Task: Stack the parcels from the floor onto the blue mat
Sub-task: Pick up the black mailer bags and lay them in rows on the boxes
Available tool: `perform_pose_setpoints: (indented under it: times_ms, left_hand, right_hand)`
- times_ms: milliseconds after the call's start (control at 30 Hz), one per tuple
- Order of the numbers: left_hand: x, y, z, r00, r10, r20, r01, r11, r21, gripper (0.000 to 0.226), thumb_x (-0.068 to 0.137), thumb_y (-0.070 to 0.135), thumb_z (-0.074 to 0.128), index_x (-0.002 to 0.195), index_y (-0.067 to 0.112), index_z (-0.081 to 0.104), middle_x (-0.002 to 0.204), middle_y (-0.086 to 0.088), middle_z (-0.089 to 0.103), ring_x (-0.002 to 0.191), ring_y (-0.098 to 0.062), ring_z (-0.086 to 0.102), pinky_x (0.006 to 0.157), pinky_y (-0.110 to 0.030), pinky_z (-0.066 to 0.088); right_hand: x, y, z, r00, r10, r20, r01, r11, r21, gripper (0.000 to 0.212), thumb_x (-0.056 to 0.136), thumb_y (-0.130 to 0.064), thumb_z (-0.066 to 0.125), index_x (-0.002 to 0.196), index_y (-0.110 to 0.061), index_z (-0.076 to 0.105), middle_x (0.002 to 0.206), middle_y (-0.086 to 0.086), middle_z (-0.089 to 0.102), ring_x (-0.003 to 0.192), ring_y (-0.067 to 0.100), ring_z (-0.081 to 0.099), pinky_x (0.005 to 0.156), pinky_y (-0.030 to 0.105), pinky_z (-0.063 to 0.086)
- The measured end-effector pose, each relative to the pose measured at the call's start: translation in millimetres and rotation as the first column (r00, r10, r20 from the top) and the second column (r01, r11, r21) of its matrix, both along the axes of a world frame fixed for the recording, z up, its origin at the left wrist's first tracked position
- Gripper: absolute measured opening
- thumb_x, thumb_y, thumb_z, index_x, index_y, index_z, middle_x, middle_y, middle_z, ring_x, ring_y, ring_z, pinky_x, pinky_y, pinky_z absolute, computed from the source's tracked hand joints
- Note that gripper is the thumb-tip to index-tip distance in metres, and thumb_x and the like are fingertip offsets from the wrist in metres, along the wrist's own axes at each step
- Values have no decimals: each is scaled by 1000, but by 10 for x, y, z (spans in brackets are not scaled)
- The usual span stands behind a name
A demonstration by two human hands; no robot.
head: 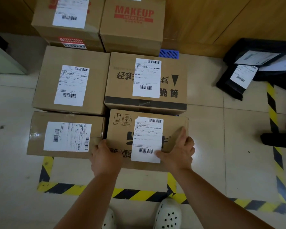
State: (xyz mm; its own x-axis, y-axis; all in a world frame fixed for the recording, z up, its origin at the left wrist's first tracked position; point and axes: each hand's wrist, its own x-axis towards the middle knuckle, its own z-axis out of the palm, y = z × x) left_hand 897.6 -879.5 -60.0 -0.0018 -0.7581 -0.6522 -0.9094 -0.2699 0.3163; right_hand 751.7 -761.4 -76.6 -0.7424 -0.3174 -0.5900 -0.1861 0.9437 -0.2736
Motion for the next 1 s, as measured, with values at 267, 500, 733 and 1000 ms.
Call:
perform_pose_setpoints:
  times_ms: [267,500,733,1000]
  left_hand:
    - [117,-133,-123,998,-19,-55,15,998,-64,58,76,0,54,132,11,45,121,-14,48,111,-34,47,94,-52,46]
    - [239,-167,-190,984,-170,-48,163,979,-122,58,78,0,57,134,9,44,124,-13,49,115,-32,44,98,-47,43]
    - [367,-78,-112,812,-578,80,577,773,-263,93,81,29,65,151,29,5,159,-3,3,146,-26,-6,117,-44,1]
    - [368,-318,-170,802,-592,78,596,788,-156,99,82,61,53,146,34,-18,154,-1,-27,142,-24,-25,114,-52,-8]
  right_hand:
    - [-14,-126,-30,999,49,5,-49,999,-24,125,65,-45,81,147,-29,-12,144,9,7,129,29,21,103,47,37]
    - [-47,-65,-72,995,99,0,-98,991,-92,118,69,-47,77,148,-30,-10,144,7,8,128,28,21,105,45,36]
    - [-249,-56,-24,986,156,-61,-164,973,-164,118,70,-50,76,148,-37,-12,155,-7,-20,145,24,-11,118,50,19]
    - [-681,-487,70,986,164,19,-156,963,-220,122,71,-38,80,148,-34,-15,153,-3,-32,146,21,-13,117,39,11]
